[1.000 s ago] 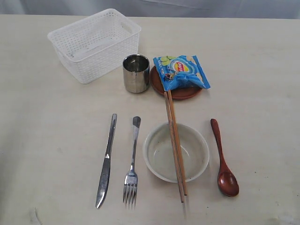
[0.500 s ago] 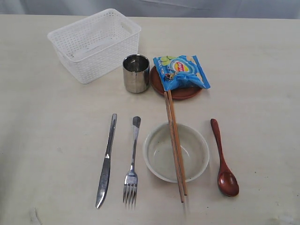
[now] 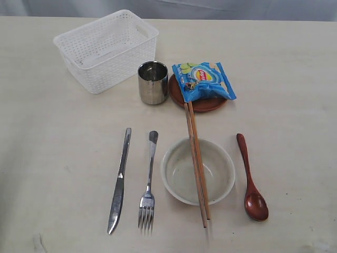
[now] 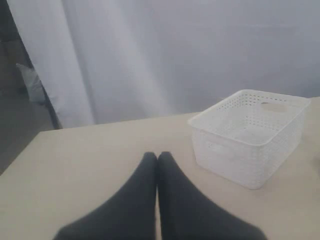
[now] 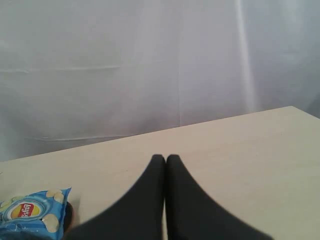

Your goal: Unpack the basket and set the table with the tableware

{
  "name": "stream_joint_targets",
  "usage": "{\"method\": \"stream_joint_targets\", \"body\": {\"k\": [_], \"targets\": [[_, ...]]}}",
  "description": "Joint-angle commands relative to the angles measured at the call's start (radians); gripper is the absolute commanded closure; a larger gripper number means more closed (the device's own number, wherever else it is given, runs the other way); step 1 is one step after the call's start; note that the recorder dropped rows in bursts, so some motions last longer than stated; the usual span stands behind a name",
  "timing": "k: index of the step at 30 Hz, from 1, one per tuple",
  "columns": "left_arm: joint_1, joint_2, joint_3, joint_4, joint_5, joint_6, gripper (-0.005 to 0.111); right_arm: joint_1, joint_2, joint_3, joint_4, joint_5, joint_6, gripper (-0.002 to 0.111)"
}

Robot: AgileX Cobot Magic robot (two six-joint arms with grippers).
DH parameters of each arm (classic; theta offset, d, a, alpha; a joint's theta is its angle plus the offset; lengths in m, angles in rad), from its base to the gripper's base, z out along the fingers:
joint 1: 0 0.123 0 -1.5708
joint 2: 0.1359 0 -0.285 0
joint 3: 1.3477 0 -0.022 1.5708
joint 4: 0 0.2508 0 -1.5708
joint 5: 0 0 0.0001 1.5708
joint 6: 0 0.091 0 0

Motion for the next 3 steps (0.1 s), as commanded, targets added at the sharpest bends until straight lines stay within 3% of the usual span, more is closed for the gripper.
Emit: {"method": "stream_joint_targets", "body": {"k": [1,3], "targets": [[0.003,-0.005,0.003,0.002,-0.009,-0.009,0.107,0.004,-0.003,0.002,-0.002,0.002,0.004,0.108],[0.003,-0.005,0.003,0.002,-0.009,-0.009,0.107,0.004,-0.003,0.002,-0.002,0.002,0.001,0.108]]}}
